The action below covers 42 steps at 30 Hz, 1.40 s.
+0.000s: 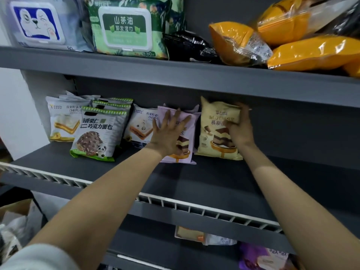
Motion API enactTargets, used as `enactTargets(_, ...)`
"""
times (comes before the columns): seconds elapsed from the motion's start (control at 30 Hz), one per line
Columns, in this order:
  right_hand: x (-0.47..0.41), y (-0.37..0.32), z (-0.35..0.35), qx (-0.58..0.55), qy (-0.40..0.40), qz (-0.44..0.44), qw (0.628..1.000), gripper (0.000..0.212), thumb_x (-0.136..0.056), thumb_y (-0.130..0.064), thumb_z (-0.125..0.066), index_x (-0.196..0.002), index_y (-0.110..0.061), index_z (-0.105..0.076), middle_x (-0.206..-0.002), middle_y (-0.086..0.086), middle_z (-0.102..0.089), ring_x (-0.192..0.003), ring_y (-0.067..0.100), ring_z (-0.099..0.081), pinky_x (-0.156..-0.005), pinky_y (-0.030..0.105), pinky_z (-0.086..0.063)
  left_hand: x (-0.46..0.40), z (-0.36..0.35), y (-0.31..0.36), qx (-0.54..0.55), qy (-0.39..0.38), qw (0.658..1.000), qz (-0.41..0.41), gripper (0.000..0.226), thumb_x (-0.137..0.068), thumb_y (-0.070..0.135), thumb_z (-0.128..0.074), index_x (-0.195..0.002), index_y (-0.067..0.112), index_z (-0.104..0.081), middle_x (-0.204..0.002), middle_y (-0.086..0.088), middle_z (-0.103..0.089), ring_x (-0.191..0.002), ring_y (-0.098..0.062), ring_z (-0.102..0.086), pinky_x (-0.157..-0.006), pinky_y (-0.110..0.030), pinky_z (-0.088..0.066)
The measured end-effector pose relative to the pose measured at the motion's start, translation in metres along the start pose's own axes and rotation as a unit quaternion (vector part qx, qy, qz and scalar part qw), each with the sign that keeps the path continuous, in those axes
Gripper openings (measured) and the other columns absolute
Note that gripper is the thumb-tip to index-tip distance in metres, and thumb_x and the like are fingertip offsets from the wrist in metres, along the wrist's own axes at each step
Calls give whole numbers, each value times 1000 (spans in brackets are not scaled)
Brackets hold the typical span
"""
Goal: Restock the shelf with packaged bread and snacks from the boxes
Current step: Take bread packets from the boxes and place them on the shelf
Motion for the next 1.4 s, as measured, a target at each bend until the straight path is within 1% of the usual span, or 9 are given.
enactTargets(0.13,-1,30,-29,186,-59,-30,980,74,-88,0,-56,-147,-26,-19,-150,20,-11,-136,34,-26,-112,39,-28,0,-1,1,-19,19,1000,-10,109,-75,61,-64,-149,34,11,-156,-1,26,-144,-35,17,-114,-62,-6)
enactTargets(0.23,8,47,-38,360,-66,-31,930,84,-87,-7,-59,-150,-32,-8,-153,21,13,-143,37,1,-114,42,-21,-2,-3,3,-26,28,999,-19,106,-75,61,-63,-149,34,9,-156,-2,24,-144,-36,16,-114,-61,-8)
enactTargets(0.4,11,44,-46,513,-98,120,844,80,-94,-12,-47,-151,-22,8,-158,12,6,-147,28,5,-118,41,-11,0,-6,4,-23,33,999,-17,99,-79,59,-60,-149,37,6,-157,2,23,-144,-35,19,-115,-61,-6)
enactTargets(0.6,16,30,-44,457,-154,129,866,78,-94,-4,-45,-151,-17,6,-159,7,5,-147,23,4,-119,35,-8,11,1,9,47,7,999,7,82,-86,45,-61,-150,35,-10,-159,4,11,-147,-29,6,-111,-62,-17)
enactTargets(0.73,44,-15,-55,321,-154,153,922,56,-94,-10,-45,-147,-18,-28,-154,5,-22,-138,25,-25,-110,34,-28,31,26,-6,23,36,997,58,57,-92,25,-53,-144,25,-30,-152,-6,-25,-137,-30,-28,-104,-47,-34)
enactTargets(0.9,96,-91,-112,261,-214,192,921,34,-93,-10,-46,-124,-16,-58,-129,11,-53,-116,30,-53,-92,35,-46,95,58,-62,51,93,986,130,32,-90,24,-51,-120,15,-53,-116,-12,-61,-108,-33,-57,-81,-37,-46)
enactTargets(1.13,241,-196,-249,167,-323,288,886,27,-95,-16,-47,-117,-19,-62,-116,5,-64,-106,24,-59,-79,35,-51,288,66,-208,88,109,947,288,23,-89,31,-50,-105,21,-62,-103,-4,-68,-100,-28,-61,-74,-34,-48)
enactTargets(1.3,393,-238,-379,145,-458,294,826,24,-96,-20,-46,-114,-19,-62,-108,1,-64,-98,22,-59,-68,33,-46,448,42,-316,127,54,906,399,22,-91,33,-52,-98,18,-67,-90,-6,-70,-85,-27,-65,-60,-32,-47)
enactTargets(1.4,485,-248,-455,155,-536,274,783,21,-92,-18,-47,-106,-16,-63,-103,8,-64,-96,29,-60,-64,32,-42,540,18,-375,118,23,870,479,24,-90,31,-49,-99,16,-65,-96,-8,-68,-93,-29,-62,-64,-31,-41)
Point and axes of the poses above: each hand's wrist, its own x-axis away from the middle knuckle, its own z-axis out of the back of the hand, y = z × x, the point moved 3 cm from there along -x, towards the middle knuckle
